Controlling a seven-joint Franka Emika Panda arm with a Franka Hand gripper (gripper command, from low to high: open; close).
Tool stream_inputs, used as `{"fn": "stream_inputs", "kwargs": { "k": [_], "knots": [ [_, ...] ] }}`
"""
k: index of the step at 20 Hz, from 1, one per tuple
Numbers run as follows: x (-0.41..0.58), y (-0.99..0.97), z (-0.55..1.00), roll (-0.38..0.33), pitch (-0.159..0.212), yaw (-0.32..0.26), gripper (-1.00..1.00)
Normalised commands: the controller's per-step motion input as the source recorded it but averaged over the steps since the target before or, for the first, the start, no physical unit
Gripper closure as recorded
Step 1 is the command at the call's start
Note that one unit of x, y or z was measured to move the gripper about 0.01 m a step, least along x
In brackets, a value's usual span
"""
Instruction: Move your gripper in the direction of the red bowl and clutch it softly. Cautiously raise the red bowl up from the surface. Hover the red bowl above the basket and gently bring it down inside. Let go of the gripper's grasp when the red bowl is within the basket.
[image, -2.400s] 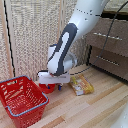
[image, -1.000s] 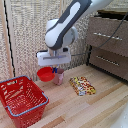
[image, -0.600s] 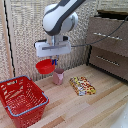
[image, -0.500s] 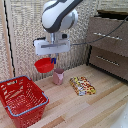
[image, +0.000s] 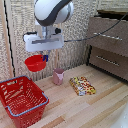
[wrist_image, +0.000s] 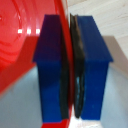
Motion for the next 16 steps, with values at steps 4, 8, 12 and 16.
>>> {"fn": "stream_inputs", "kwargs": {
  "k": [4, 8, 12, 16],
  "knots": [
    [0.0, 0.77, -0.01, 0.0, 0.005, 0.069, 1.0],
    [0.081, 0.68, -0.26, -0.035, 0.0, 0.056, 1.0],
    [0.235, 0.44, -0.39, -0.017, 0.0, 0.066, 1.0],
    [0.283, 0.24, -0.42, -0.018, 0.0, 0.084, 1.0]
  ]
}}
